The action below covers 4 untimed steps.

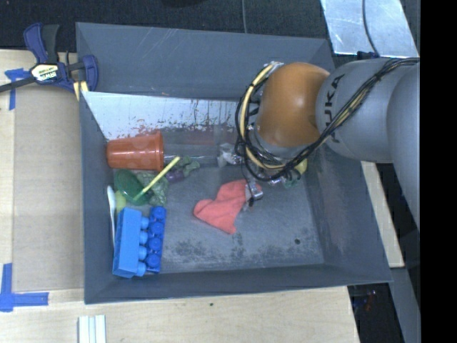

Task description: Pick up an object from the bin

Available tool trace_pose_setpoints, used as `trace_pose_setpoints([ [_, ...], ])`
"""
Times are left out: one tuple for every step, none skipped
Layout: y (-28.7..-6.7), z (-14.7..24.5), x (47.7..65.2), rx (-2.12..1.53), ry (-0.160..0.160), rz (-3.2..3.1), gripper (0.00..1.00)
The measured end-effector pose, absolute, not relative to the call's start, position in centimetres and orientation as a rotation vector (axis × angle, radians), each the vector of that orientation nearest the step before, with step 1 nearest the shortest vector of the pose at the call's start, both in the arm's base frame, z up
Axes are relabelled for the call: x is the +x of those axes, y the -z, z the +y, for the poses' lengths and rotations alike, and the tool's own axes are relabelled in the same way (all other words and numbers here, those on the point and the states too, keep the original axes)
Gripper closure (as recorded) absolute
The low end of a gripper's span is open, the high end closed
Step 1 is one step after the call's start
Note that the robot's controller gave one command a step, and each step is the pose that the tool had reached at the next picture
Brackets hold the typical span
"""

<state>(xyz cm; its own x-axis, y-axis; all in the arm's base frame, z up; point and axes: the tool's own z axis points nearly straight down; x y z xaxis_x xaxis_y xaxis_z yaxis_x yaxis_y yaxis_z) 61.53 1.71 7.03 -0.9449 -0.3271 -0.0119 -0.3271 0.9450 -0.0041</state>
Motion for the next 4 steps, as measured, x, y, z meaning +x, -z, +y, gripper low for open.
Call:
trace_pose_setpoints([
  [-7.2,-1.8,56.4,-0.169,0.006,3.125,1.00],
  [-7.2,-1.8,56.4,-0.169,0.006,3.125,1.00],
  [-13.2,-0.2,56.2,-0.312,0.006,3.119,1.00],
  [-20.9,-3.1,58.8,-0.400,0.006,3.111,1.00],
])
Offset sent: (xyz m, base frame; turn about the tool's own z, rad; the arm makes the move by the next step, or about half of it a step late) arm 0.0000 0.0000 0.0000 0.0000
